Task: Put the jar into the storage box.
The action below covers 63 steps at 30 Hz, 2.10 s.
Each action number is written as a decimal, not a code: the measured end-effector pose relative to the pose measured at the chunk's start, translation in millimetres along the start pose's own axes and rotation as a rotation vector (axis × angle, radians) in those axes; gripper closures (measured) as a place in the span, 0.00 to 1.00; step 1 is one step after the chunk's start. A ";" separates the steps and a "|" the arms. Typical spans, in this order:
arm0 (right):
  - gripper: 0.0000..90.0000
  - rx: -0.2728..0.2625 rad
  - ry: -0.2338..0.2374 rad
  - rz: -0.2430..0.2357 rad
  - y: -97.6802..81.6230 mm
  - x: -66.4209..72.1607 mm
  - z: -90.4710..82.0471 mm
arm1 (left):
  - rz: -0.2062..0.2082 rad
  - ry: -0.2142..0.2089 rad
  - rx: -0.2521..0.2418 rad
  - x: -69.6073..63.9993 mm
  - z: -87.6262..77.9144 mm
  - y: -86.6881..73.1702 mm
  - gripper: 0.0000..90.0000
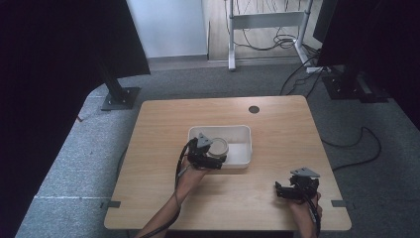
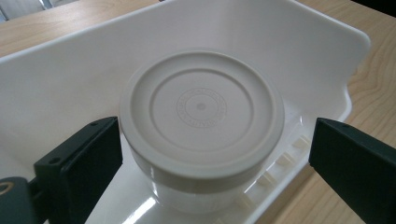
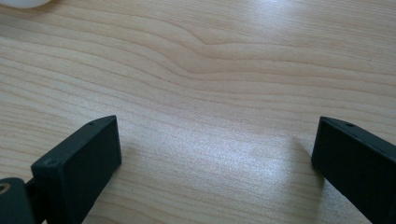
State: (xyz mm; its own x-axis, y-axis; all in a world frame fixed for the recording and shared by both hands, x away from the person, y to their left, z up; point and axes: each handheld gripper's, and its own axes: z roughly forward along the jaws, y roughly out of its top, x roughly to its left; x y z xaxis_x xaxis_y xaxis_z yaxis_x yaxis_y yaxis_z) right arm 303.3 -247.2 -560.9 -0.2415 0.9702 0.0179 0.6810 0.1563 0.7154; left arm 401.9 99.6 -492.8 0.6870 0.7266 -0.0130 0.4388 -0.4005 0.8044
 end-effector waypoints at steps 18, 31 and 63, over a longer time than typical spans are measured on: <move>0.01 -0.001 -0.001 0.000 -0.2 0.2 -0.2 | 0.032 -0.031 -0.015 -4.0 -18.0 -14.2 0.03; 0.01 -0.001 -0.002 0.000 -0.3 0.3 -0.3 | 0.038 -0.036 -0.037 -2.5 -36.4 -21.0 0.03; 0.01 -0.001 -0.002 0.000 -0.5 0.7 -0.5 | 0.026 -0.061 -0.052 3.2 -64.8 -54.0 0.04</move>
State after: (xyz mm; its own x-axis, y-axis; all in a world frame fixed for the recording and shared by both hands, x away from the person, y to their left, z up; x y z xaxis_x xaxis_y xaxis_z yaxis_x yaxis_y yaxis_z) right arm 302.4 -246.8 -560.9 -0.2400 0.9706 0.0169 0.6807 0.1558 0.7158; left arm 342.9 159.7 -497.8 0.7325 0.6803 -0.0263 0.3905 -0.3881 0.8348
